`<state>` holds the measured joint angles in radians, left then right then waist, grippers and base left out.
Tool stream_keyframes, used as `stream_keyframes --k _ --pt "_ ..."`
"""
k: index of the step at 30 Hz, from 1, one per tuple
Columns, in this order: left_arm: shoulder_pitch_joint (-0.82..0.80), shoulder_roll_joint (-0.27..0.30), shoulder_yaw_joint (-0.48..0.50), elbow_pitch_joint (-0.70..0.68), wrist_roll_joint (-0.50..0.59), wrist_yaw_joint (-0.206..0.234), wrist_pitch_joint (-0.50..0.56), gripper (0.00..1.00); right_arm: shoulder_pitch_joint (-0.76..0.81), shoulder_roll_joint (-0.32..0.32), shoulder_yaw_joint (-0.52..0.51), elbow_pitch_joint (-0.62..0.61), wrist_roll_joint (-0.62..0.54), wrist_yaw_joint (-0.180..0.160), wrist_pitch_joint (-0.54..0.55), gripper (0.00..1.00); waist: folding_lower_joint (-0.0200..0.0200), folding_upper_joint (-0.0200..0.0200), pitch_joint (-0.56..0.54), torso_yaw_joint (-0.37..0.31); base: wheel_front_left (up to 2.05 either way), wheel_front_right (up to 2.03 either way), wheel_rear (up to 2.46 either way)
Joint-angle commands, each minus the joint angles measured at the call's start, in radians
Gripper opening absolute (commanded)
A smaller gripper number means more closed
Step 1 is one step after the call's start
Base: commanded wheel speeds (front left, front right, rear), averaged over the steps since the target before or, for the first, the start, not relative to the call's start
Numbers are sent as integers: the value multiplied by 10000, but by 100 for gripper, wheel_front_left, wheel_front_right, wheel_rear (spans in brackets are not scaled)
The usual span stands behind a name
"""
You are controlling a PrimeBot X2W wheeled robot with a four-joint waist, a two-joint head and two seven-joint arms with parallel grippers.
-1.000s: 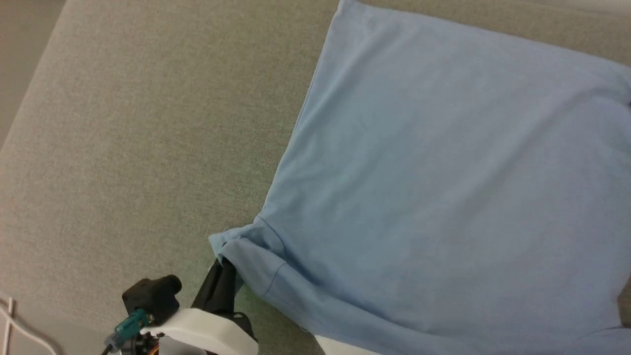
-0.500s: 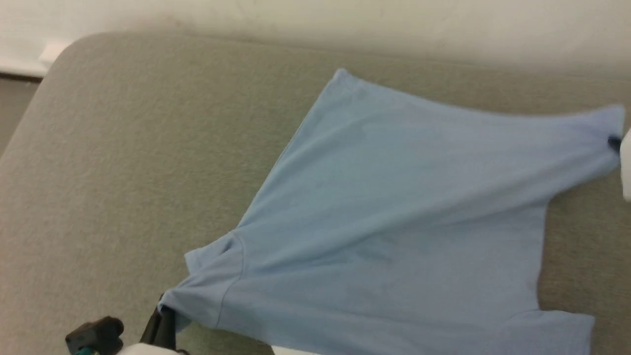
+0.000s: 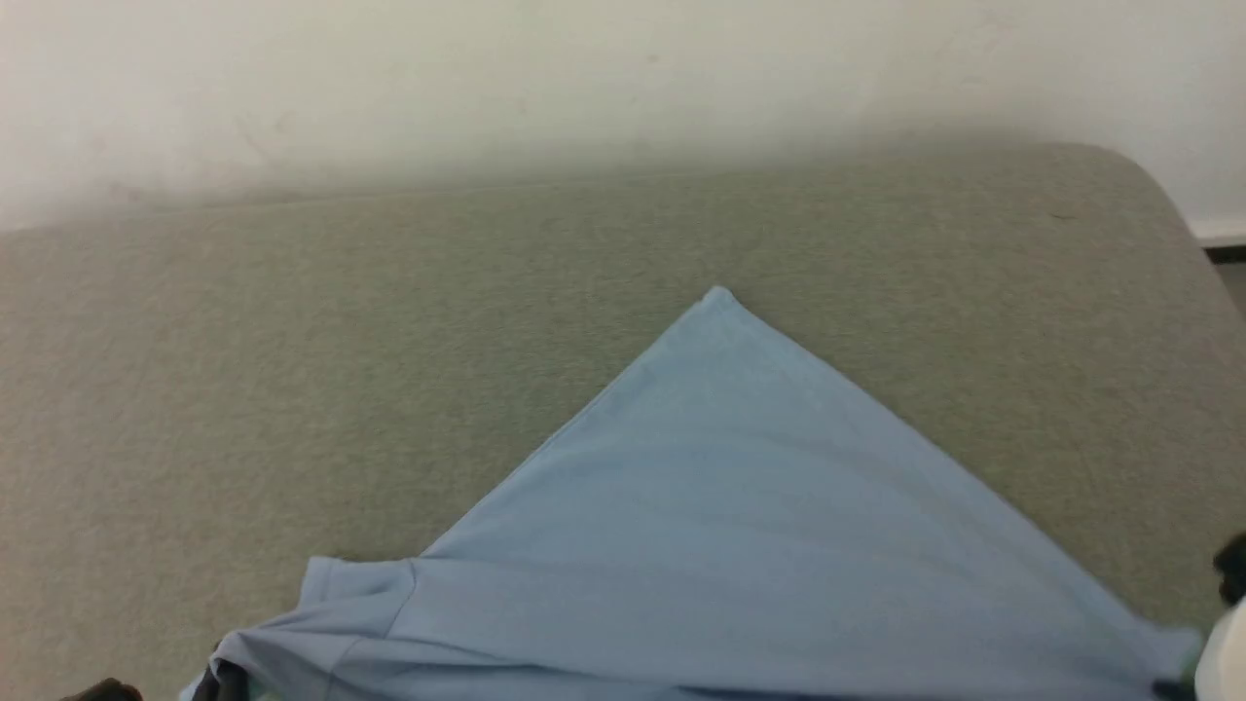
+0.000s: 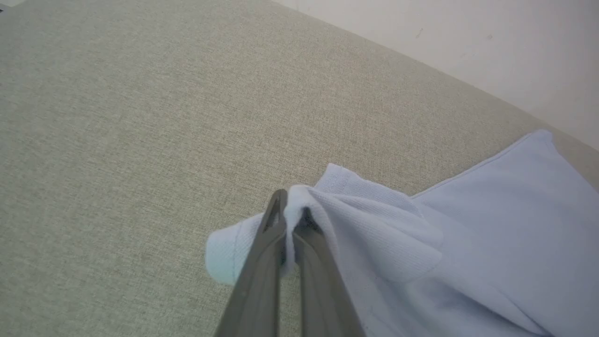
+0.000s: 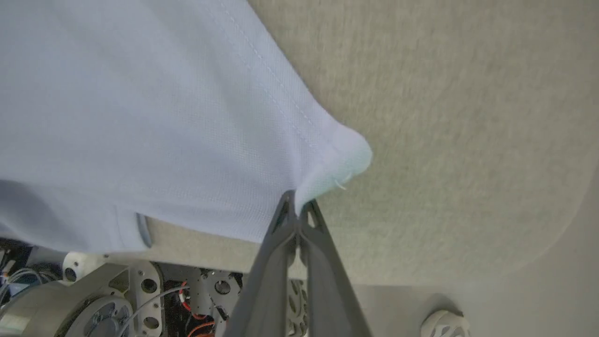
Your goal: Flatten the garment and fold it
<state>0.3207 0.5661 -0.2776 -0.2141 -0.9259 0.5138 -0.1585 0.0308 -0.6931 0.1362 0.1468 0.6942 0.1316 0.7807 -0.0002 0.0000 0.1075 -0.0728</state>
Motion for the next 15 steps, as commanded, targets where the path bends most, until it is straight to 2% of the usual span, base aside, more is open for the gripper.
stream_keyframes --k 1,4,5,6,10,15 --pt "89 103 109 -29 -44 111 -20 0 671 383 -384 -316 -42 -9 186 0 2 0 -230 -920 0 0 0" --pt "94 138 128 -79 -52 148 17 0 2054 1364 -1222 -1120 -226 -9 623 0 2 0 -67 -1062 0 0 0" --pt "79 135 124 -91 -53 159 27 0 2394 1760 -1469 -1374 -173 -9 764 24 2 0 -16 -1100 0 0 0" --pt "79 125 137 -109 -63 177 25 0 2618 2082 -1631 -1676 -121 -9 873 100 2 0 39 -1158 0 0 0" --pt "21 114 92 -176 -46 227 74 0 2480 2659 -2227 -2785 -195 -9 490 100 2 0 169 -1227 0 0 0" --pt "-382 129 -153 -272 114 224 237 0 998 2735 -2594 -3291 -826 -9 -1422 100 2 0 374 -983 0 0 0"
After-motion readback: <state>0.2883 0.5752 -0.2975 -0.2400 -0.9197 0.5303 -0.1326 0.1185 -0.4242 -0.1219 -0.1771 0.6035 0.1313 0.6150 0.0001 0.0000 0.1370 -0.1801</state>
